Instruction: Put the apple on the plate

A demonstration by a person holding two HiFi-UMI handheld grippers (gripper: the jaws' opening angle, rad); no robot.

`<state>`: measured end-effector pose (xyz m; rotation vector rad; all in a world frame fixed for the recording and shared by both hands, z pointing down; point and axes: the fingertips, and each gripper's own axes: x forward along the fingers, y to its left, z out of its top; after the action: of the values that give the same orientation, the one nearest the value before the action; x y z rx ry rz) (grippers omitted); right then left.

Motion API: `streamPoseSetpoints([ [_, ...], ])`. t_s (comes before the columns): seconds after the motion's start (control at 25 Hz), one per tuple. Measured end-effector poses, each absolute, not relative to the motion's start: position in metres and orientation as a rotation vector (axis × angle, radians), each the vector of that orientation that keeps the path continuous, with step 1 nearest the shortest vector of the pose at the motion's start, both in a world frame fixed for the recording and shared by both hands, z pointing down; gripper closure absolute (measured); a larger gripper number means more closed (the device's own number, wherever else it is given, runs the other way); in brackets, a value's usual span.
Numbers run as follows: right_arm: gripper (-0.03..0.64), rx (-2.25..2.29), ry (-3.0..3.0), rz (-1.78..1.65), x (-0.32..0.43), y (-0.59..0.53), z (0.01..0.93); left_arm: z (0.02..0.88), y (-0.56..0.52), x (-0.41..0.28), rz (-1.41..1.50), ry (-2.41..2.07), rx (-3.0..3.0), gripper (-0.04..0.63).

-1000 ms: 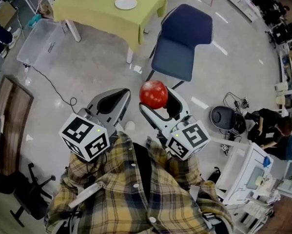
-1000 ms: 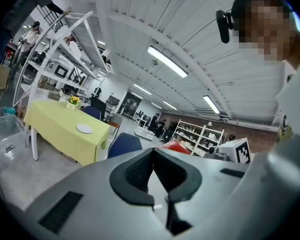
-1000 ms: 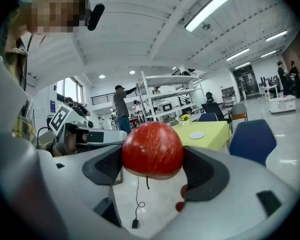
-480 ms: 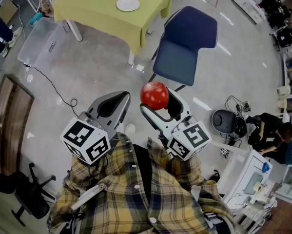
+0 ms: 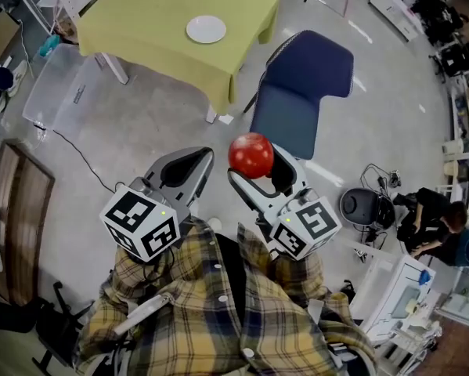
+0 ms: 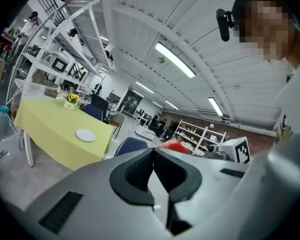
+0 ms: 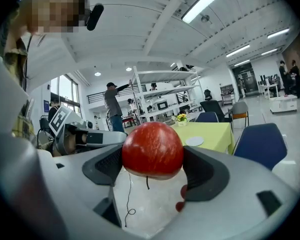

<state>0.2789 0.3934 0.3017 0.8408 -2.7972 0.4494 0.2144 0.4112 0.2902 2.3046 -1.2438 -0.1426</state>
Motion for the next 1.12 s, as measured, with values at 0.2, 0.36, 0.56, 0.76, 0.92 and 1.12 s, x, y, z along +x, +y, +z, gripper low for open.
streamPoseSetpoints([
  [0.2,0.252,0.870,-2.780,0.460,0.245,0.350,0.303,0.293,0.369,0.178,-0.133,-1.219,2.309,0.588],
  [0.36,0.252,0.891,-2.763,0.480,0.217,0.321,0.307,0.300,0.343,0.144,-0.126,-1.223,2.288,0.588],
  [0.56,0.252,0.913,-2.742,0.490,0.191,0.295,0.314,0.310,0.320,0.110,-0.117,-1.218,2.264,0.588],
  [0.76,0.252,0.935,-2.715,0.519,0.170,0.279,0.323,0.320,0.303,0.083,-0.122,-1.211,2.240,0.588],
  [0.92,0.252,0.939,-2.697,0.537,0.165,0.264,0.331,0.329,0.291,0.075,-0.116,-1.204,2.222,0.588],
  [1.12,0.252,0.919,-2.688,0.568,0.164,0.234,0.340,0.335,0.261,0.070,-0.114,-1.222,2.201,0.588],
])
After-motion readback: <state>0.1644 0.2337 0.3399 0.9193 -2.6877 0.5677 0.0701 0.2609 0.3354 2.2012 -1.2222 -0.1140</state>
